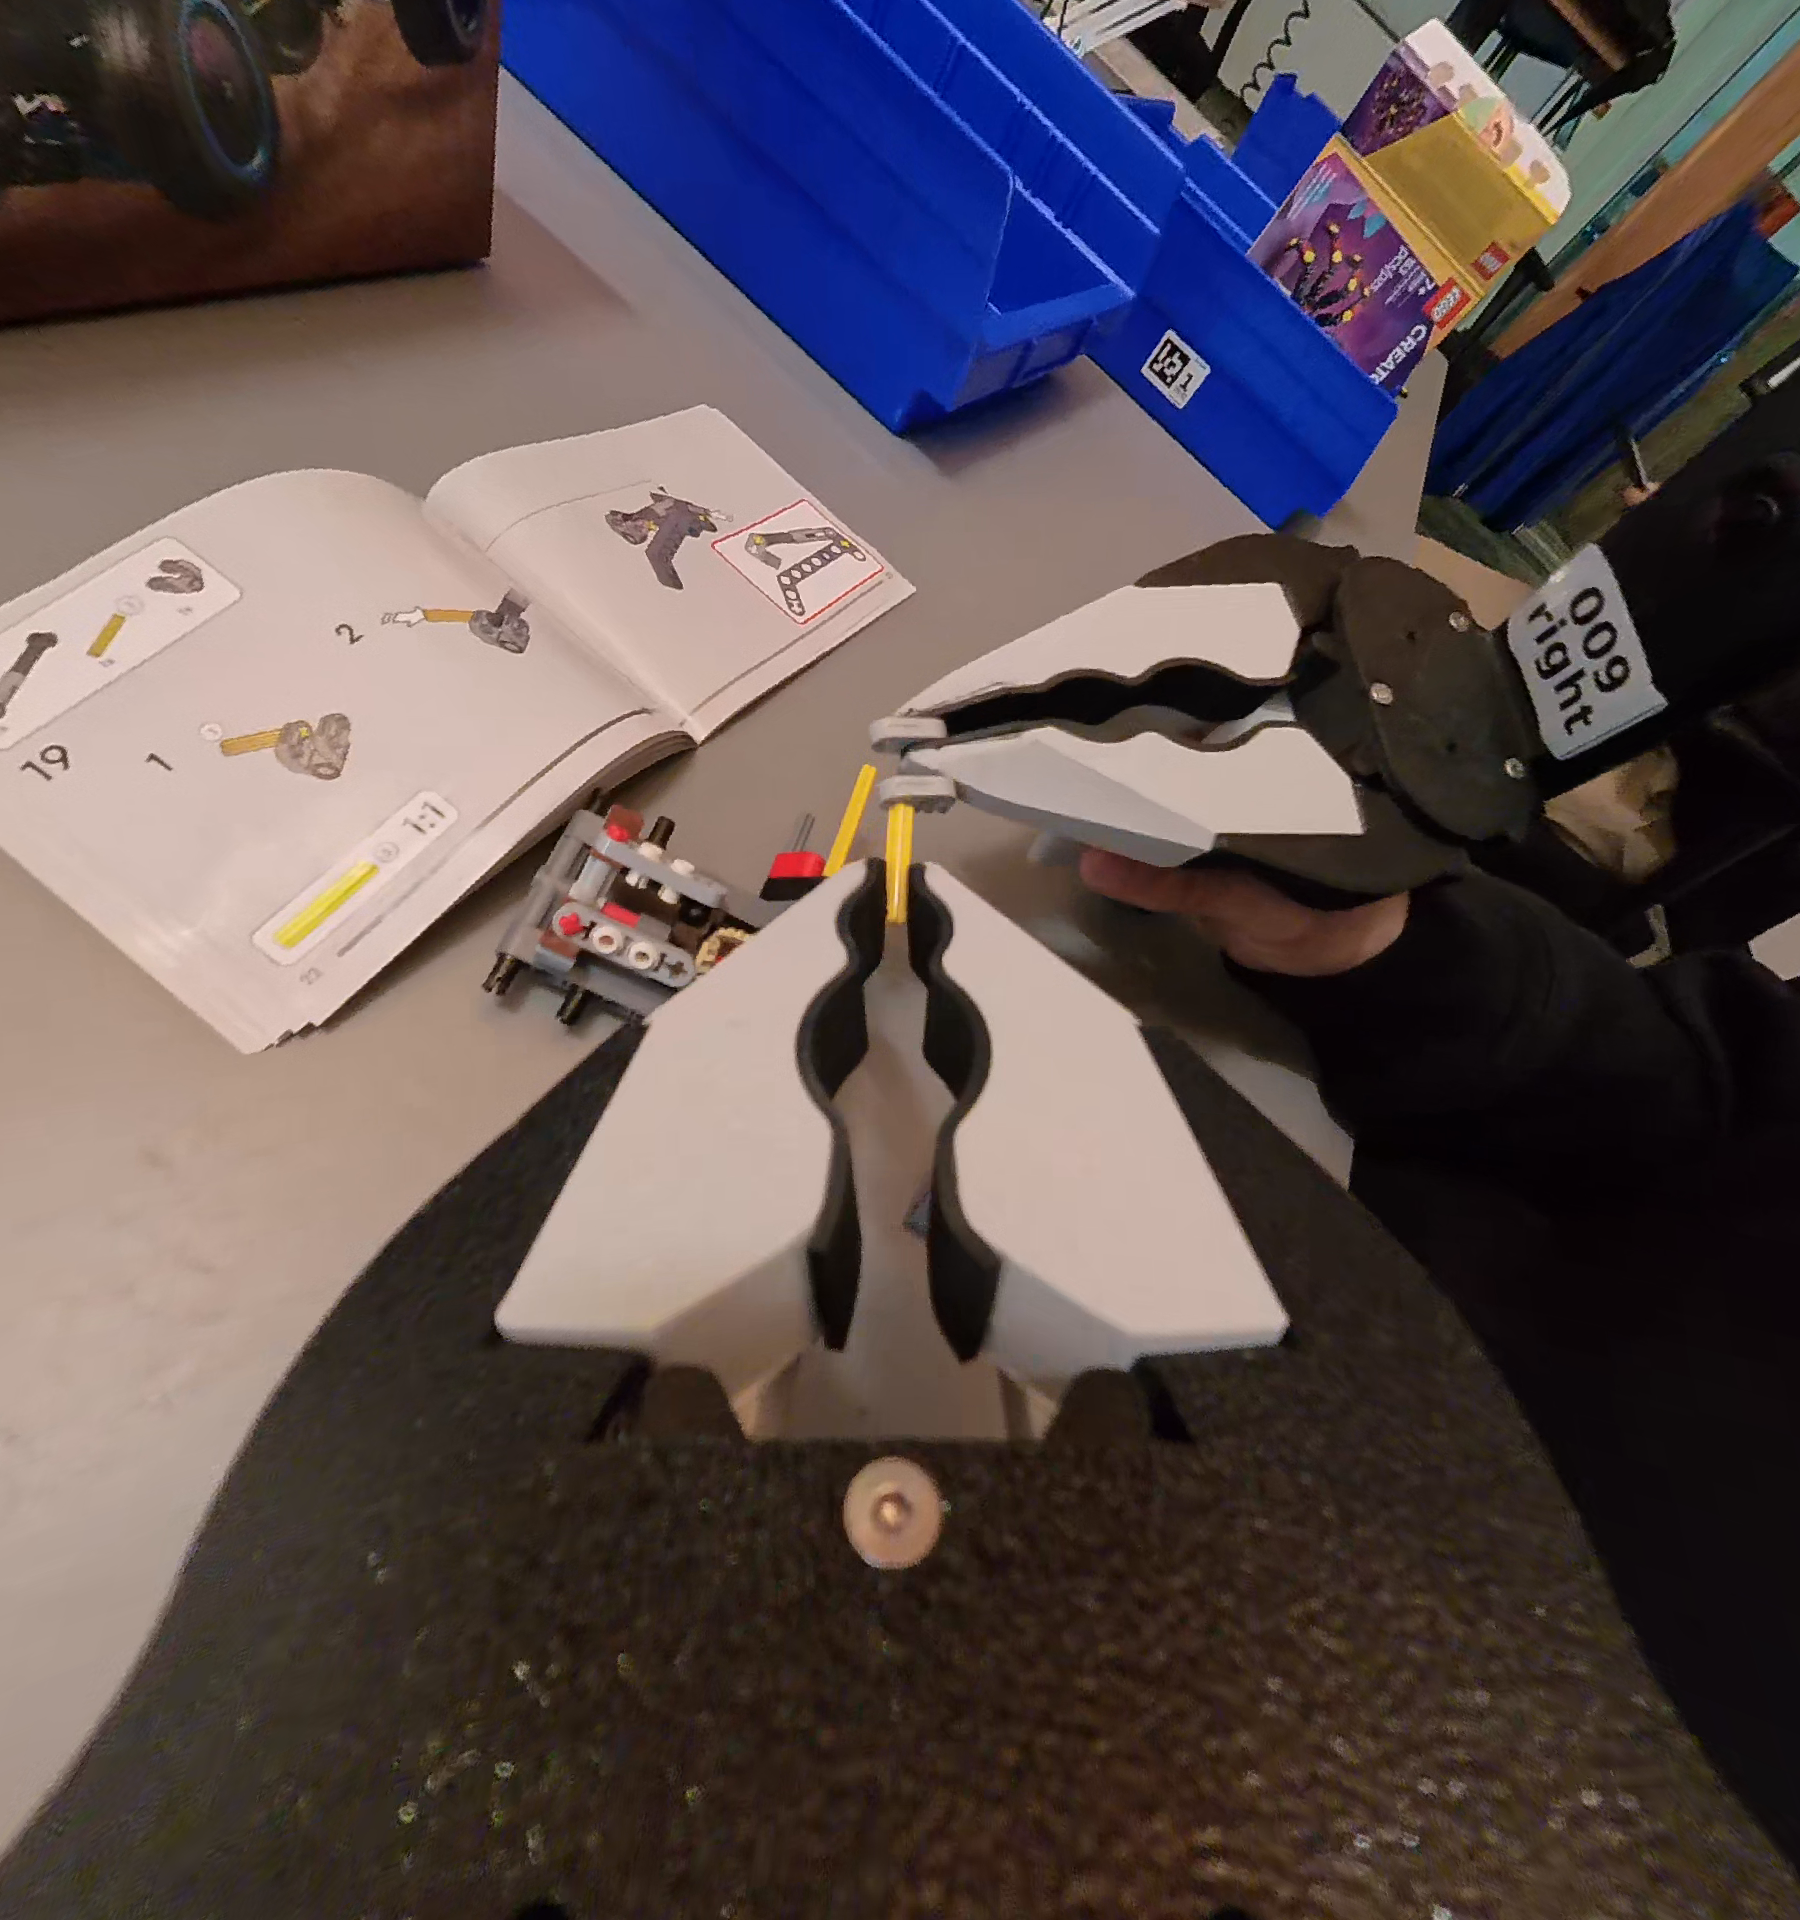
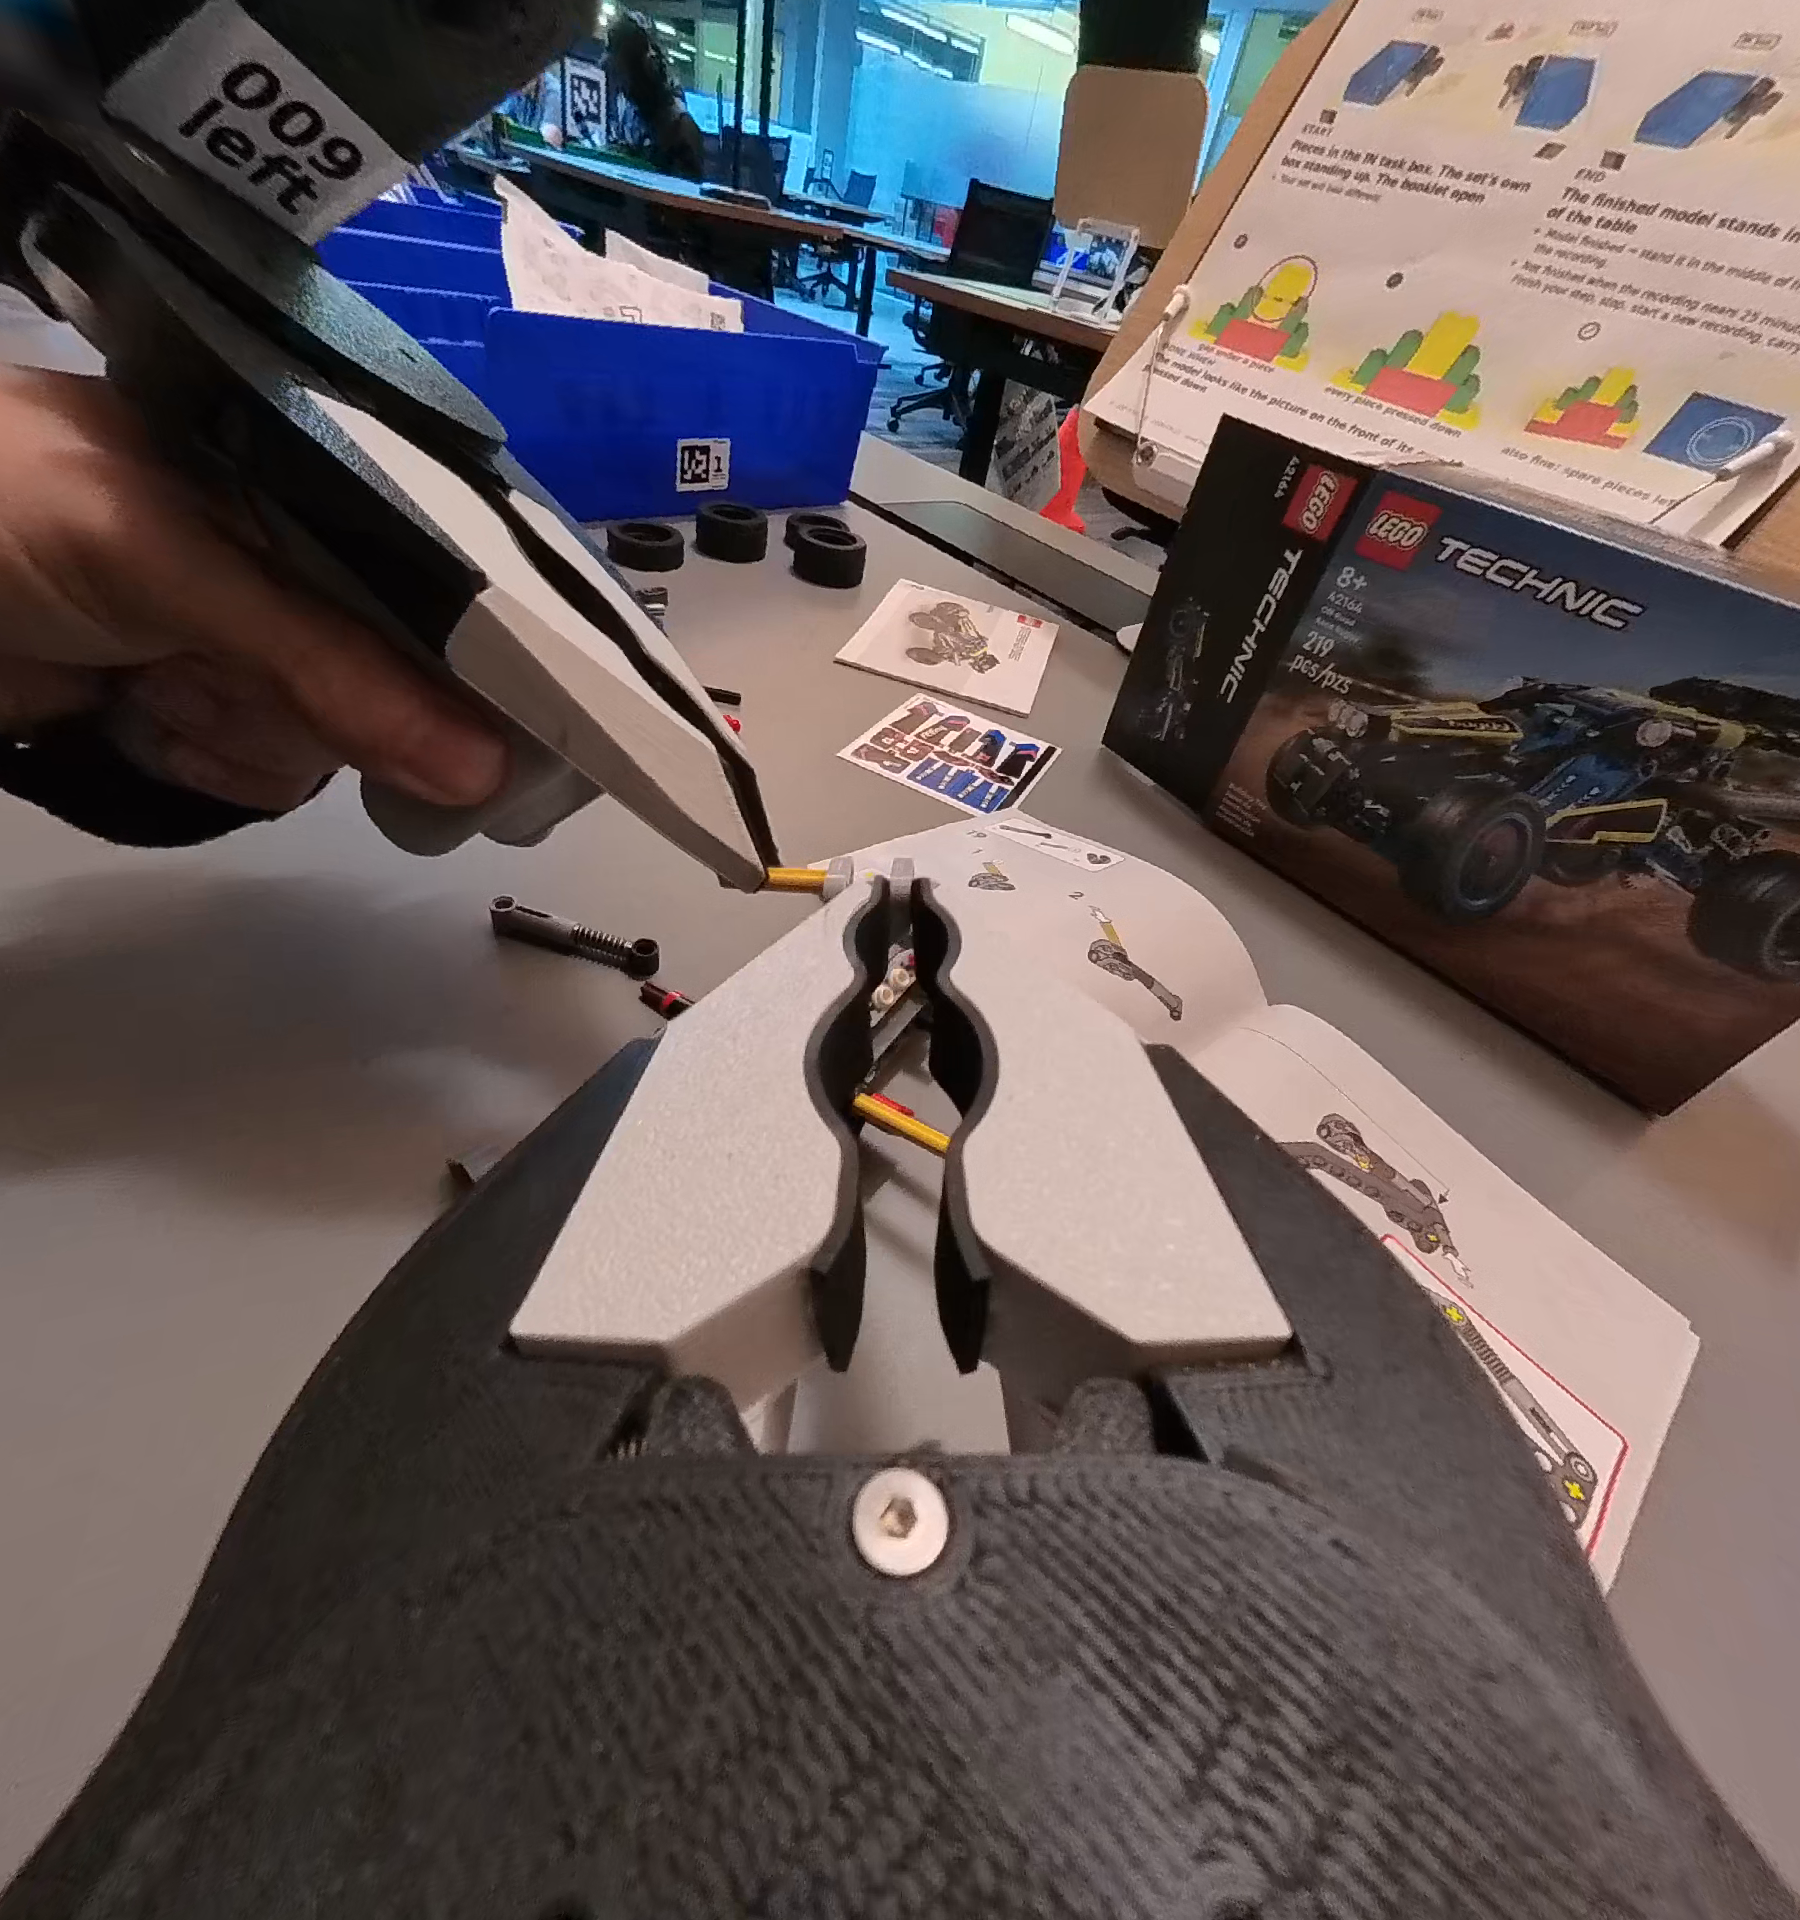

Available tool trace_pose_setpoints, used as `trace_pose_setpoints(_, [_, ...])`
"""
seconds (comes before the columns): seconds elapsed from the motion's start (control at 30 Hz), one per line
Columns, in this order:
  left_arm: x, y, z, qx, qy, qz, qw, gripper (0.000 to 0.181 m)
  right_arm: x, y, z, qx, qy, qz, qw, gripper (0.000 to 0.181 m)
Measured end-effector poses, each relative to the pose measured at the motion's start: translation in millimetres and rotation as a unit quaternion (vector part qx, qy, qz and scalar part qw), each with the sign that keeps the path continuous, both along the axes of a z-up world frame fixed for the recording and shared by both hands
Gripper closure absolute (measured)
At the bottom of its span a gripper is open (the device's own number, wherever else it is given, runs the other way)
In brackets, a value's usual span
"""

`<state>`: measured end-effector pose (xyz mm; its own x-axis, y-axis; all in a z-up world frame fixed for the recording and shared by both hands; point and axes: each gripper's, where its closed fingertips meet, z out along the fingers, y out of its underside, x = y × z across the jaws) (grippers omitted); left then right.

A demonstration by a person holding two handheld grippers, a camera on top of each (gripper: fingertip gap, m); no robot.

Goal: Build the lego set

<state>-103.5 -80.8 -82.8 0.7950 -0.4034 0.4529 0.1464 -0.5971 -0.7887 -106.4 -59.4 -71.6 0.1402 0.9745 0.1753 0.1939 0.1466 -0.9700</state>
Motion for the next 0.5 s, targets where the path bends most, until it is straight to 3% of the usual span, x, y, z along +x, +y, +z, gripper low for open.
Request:
trace_pose_setpoints(0.27, [4.2,2.8,7.4,-0.014,-0.065,0.009,0.998,0.179,3.9,2.6,6.3,0.009,0.022,-0.014,1.0,0.18])
trace_pose_setpoints(0.5, [10.6,1.3,10.4,-0.034,-0.164,-0.012,0.986,0.18,9.9,0.5,10.1,0.097,0.029,-0.011,0.995,0.18])
